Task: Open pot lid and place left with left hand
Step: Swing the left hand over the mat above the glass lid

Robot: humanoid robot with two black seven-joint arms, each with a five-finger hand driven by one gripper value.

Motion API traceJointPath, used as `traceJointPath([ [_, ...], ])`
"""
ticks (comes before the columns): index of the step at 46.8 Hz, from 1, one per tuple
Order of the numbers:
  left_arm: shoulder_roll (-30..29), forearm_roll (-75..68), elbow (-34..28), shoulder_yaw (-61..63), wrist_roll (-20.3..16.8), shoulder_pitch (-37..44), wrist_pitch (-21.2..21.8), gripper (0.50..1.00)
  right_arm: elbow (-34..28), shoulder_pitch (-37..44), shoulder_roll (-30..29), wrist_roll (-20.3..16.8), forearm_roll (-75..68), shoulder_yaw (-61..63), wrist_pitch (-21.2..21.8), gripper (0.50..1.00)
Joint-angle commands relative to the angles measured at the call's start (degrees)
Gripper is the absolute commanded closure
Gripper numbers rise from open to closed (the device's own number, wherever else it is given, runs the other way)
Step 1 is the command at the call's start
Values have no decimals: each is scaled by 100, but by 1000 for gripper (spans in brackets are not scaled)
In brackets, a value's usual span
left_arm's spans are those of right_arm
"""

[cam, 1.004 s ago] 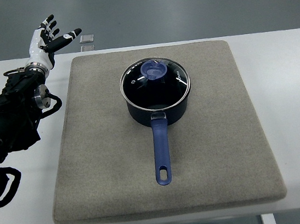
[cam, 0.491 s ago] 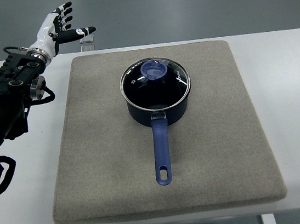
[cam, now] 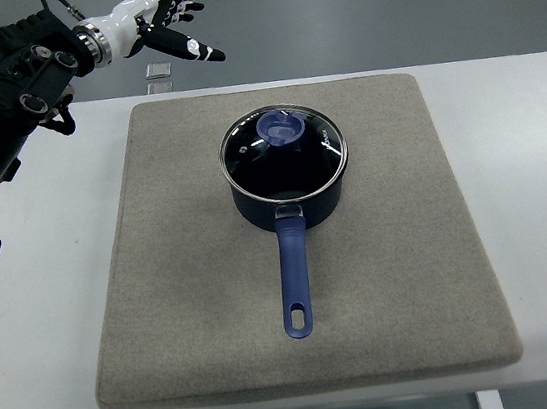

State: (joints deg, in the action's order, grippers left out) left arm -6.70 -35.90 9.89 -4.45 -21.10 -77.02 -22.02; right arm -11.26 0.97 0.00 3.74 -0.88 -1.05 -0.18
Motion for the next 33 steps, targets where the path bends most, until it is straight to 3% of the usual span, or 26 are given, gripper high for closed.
traceJointPath([
  [1,11,-5,31,190,-8,-6,66,523,1,0,0,4,0,0,0,583],
  [10,90,4,285,278,-25,-129,128,523,1,0,0,4,0,0,0,583],
  [23,-191,-84,1191,314,-192,-340,-250,519,1,0,0,-4,0,0,0,583],
  [33,-296,-32,1358,252,-192,-367,-777,516,1,0,0,4,0,0,0,583],
])
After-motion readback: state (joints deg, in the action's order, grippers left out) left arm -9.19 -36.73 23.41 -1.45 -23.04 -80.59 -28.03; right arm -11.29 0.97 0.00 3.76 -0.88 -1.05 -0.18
